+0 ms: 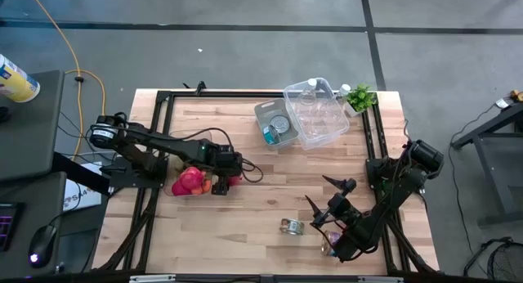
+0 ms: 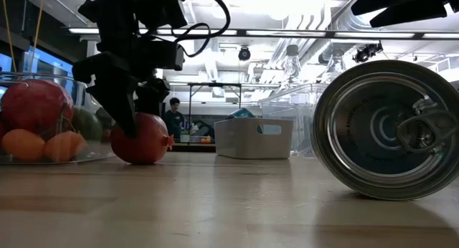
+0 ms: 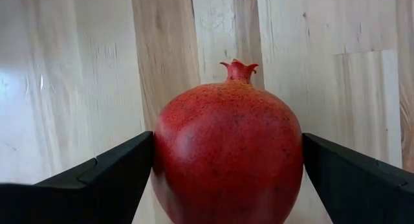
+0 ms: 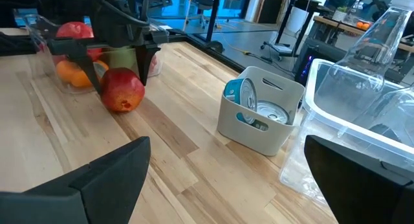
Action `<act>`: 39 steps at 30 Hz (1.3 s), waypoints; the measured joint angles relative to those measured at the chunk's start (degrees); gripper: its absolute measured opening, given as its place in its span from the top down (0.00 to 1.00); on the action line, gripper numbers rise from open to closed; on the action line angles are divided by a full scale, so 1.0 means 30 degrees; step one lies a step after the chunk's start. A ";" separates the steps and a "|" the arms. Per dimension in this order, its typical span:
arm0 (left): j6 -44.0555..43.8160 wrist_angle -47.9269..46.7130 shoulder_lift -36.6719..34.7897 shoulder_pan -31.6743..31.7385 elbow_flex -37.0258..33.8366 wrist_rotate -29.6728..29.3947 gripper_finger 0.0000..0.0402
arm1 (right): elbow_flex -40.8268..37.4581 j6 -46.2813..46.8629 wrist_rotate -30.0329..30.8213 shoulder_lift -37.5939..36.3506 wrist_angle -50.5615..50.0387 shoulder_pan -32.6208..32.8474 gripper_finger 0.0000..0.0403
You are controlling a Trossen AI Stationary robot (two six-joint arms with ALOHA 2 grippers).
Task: Pick & Place Food Item
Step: Put the red pomegranate into the left transparent bin
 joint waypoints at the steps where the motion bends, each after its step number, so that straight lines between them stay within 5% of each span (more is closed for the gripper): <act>1: 0.0023 0.0000 -0.0063 0.0000 0.0000 0.0000 0.08 | 0.0000 -0.0006 0.0001 0.0000 0.0000 0.0000 0.02; 16: 0.0030 -0.0450 -0.3169 -0.0109 -0.0080 0.0303 0.24 | 0.0000 -0.0007 0.0072 0.0000 -0.0001 0.0000 0.02; 25: 0.0164 -0.3644 -0.7826 -0.1530 0.1465 -0.0055 0.25 | 0.0000 -0.0020 0.0034 0.0000 -0.0015 0.0000 0.02; 33: -0.2486 -0.7907 -1.2826 -0.2485 0.2157 -0.0116 0.25 | 0.0000 -0.0022 0.0018 0.0000 -0.0015 0.0000 0.02; 39: -0.5936 -1.2274 -1.4532 -0.2113 0.2157 -0.3673 0.25 | 0.0000 -0.0022 0.0058 0.0000 -0.0015 0.0000 0.02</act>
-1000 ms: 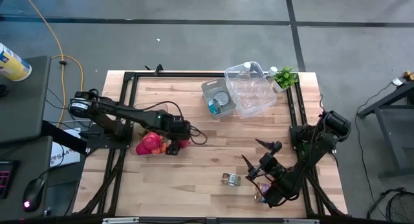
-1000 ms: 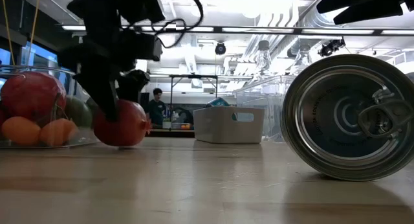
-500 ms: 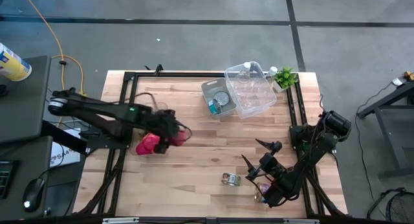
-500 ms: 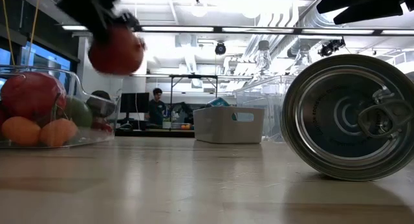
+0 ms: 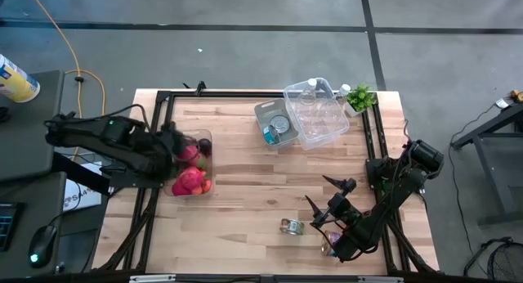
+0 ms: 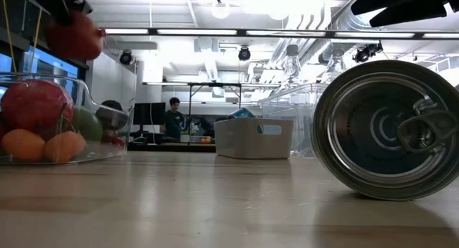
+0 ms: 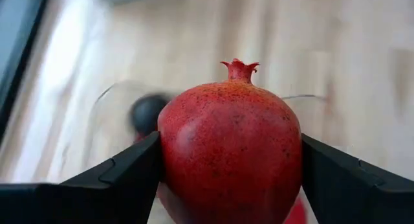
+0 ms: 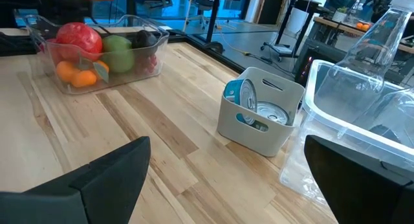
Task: Pick & Place Food Item
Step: Put the red pomegranate into the left transparent bin
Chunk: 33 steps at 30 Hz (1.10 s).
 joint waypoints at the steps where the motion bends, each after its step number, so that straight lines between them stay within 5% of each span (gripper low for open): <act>1: -0.0794 -0.0364 -0.0071 0.0133 -0.0007 -0.0410 0.25 | 0.0000 0.0000 0.0009 0.0000 0.0009 0.0000 0.02; 11: -0.7170 -0.3385 0.0796 0.1834 -0.0194 -0.1174 0.14 | 0.0000 0.0000 0.0036 0.0000 0.0292 0.0000 0.02; 26: -0.6559 -0.3456 0.3685 0.2186 -0.0874 -0.0719 0.13 | 0.0000 0.0007 0.0036 0.0000 0.0452 -0.0007 0.02; 33: -0.7736 -0.3555 0.5068 0.2313 -0.0874 -0.3691 0.13 | 0.0000 0.0007 -0.0040 0.0000 0.0459 -0.0301 0.02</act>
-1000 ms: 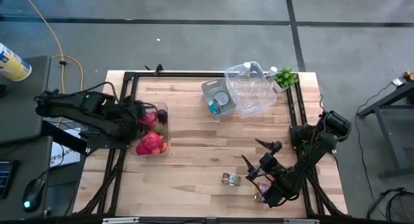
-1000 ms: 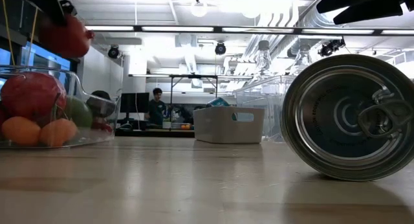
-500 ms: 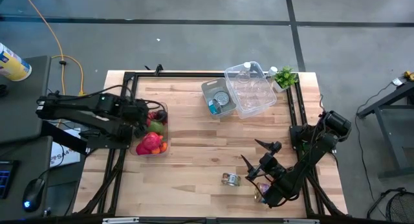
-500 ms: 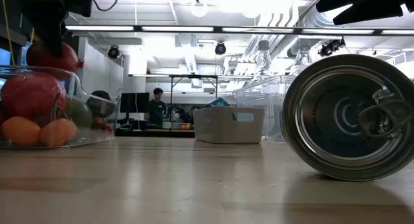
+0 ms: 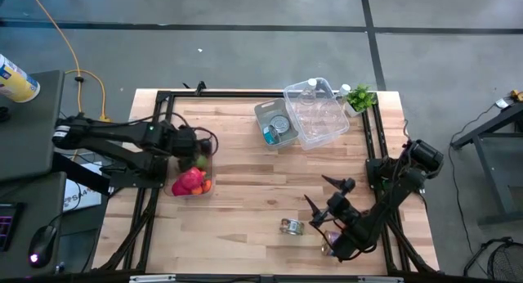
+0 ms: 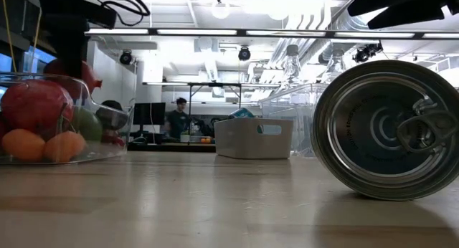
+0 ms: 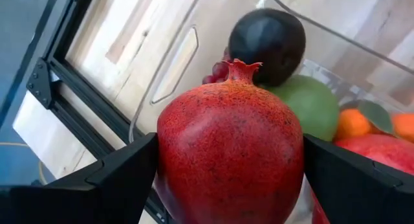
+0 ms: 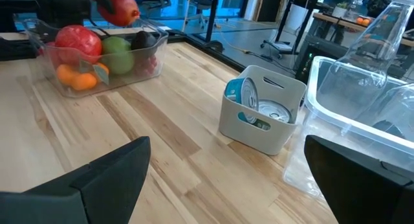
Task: Pick & Place Food Item
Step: Put the red pomegranate into the left transparent bin
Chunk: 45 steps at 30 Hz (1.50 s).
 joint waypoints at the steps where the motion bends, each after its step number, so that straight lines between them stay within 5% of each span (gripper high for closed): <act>1: 0.0151 0.0004 0.0151 0.0026 0.0000 0.0094 0.13 | 0.0000 0.0000 -0.0032 0.0000 0.0010 -0.0070 0.02; 15: 0.1072 0.0296 0.1183 -0.0054 0.0007 0.1282 0.13 | 0.0000 0.0000 -0.0550 0.0000 0.0195 -0.0544 0.02; 22: -0.0705 0.0354 0.1183 -0.0032 0.0007 -0.1547 0.13 | 0.0000 0.0000 -0.0609 0.0000 0.0204 -0.0544 0.02; 28: -0.0137 0.0366 0.1183 -0.0130 0.0007 -0.0931 0.13 | 0.0000 -0.0007 -0.0630 0.0000 0.0204 -0.0544 0.02; 45: 0.0765 0.0340 0.1161 -0.4657 0.0007 -0.3374 0.13 | 0.0000 -0.0141 -0.0612 0.0000 0.0467 -0.0544 0.02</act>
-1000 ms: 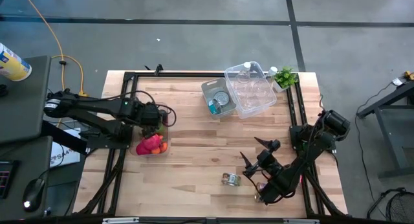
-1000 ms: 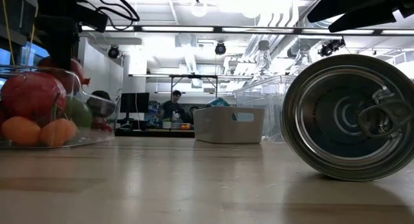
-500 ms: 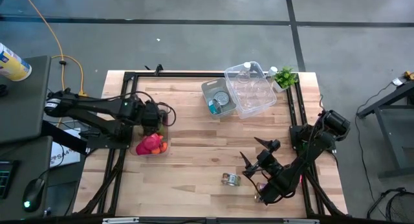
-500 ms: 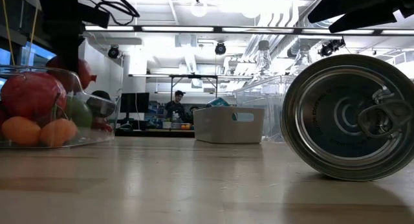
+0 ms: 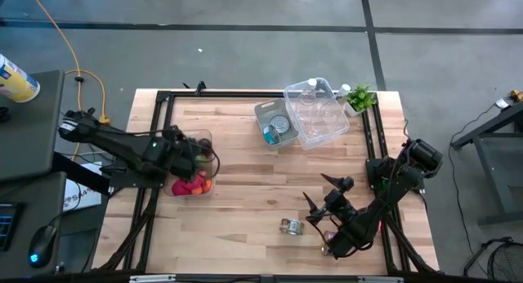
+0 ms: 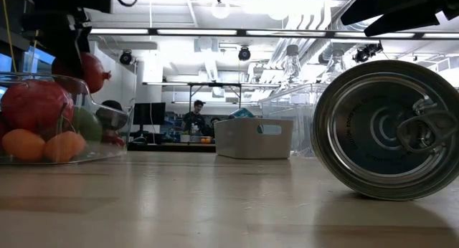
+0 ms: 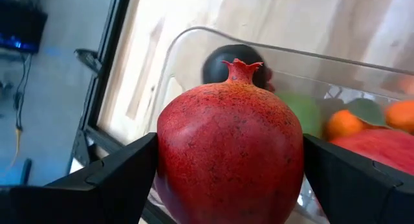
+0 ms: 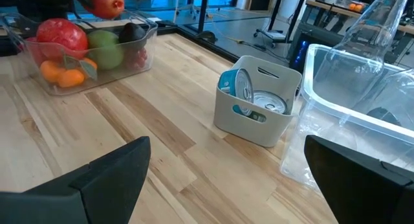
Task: Pick & Place Food Item
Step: Put the red pomegranate into the left transparent bin
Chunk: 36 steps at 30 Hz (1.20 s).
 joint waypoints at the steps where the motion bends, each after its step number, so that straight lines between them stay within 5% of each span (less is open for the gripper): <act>1: 0.0005 0.0011 0.0000 -0.0270 0.0000 0.0005 0.13 | 0.0000 -0.0231 0.0042 0.0000 0.0125 0.0000 0.02; 6: 0.0209 -0.0009 -0.0007 -0.1071 0.0000 0.0394 0.13 | 0.0000 -0.2213 0.0069 0.0000 0.1574 -0.0118 0.02; 13: 0.0139 -0.0049 -0.0015 -0.1381 0.0000 0.4763 0.13 | 0.0000 -0.4129 -0.0072 0.0000 0.3177 -0.0678 0.02; 36: -0.2794 0.0174 -0.0015 -0.1320 -0.0132 0.5013 0.13 | -0.0004 -0.9330 -0.1031 0.0000 0.7252 -0.1129 0.02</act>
